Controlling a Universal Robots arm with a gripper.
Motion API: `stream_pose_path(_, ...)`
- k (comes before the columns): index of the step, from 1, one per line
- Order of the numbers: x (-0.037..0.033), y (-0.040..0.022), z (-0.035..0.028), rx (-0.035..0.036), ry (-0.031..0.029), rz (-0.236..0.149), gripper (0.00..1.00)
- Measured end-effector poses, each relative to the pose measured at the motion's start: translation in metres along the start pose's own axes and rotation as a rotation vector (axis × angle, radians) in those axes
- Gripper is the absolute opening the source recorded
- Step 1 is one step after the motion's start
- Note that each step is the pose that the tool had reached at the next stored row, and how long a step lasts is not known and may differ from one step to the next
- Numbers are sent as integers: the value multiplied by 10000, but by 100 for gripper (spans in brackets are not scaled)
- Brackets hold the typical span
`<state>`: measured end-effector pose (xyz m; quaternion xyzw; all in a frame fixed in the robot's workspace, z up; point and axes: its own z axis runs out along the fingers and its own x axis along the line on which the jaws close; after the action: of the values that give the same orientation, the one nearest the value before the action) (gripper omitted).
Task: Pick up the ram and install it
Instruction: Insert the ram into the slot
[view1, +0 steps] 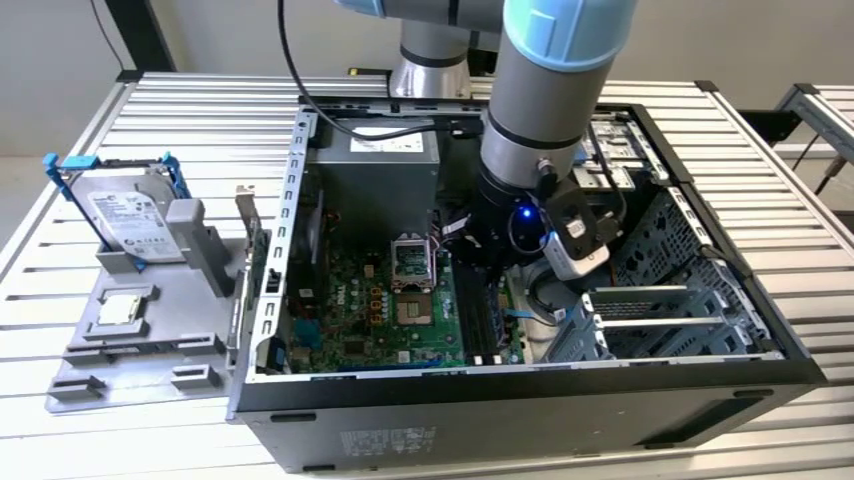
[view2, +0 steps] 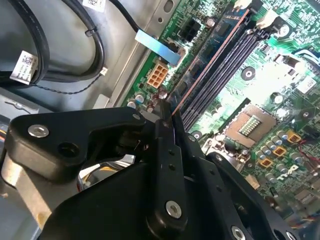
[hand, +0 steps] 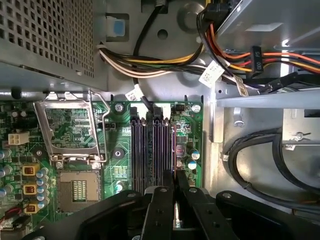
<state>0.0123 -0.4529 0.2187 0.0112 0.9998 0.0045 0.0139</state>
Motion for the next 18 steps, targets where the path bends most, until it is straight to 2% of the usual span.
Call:
stream_pose_path(10, 30, -4, -3, 1, 1, -92, 0)
stream_pose_path(18, 37, -5, 35, 0, 1, -112, 0)
